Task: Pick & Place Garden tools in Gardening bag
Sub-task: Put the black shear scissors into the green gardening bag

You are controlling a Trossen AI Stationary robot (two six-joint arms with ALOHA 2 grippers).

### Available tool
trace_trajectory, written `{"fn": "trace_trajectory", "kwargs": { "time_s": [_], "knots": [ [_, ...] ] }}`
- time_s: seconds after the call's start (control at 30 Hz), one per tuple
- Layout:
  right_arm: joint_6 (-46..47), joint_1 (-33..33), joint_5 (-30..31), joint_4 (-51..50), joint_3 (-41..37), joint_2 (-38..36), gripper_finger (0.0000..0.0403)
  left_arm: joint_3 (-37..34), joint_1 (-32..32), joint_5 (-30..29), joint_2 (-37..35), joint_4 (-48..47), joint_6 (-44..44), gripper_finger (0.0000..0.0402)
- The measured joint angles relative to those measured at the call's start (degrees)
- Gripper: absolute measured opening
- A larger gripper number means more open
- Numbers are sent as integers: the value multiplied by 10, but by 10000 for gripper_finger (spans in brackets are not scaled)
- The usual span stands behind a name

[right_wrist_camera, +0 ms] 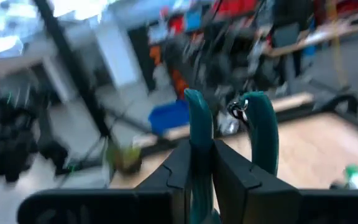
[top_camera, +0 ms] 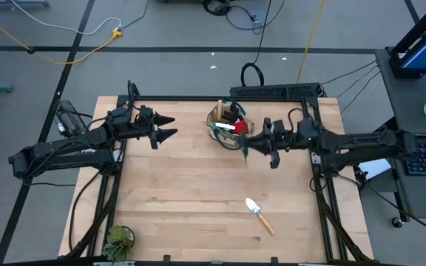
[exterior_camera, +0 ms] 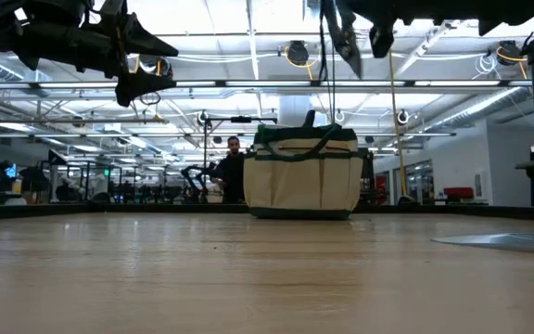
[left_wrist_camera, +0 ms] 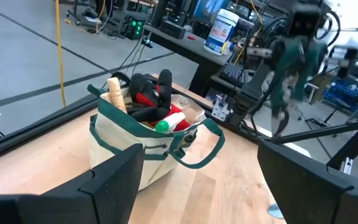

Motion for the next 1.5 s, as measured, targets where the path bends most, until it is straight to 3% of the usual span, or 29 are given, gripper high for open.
{"fn": "trace_trajectory", "kwargs": {
  "time_s": [0.33,0.67,0.97,1.5],
  "knots": [
    [27,-44,57,162,0,31,33,0,0,0,0,0,21,324],
    [-67,-50,197,172,0,31,33,0,0,0,0,0,23,324],
    [-146,-50,279,141,0,31,33,0,0,0,0,0,38,324],
    [-167,-49,277,68,-7,44,33,0,0,0,0,0,42,324]
  ]
}}
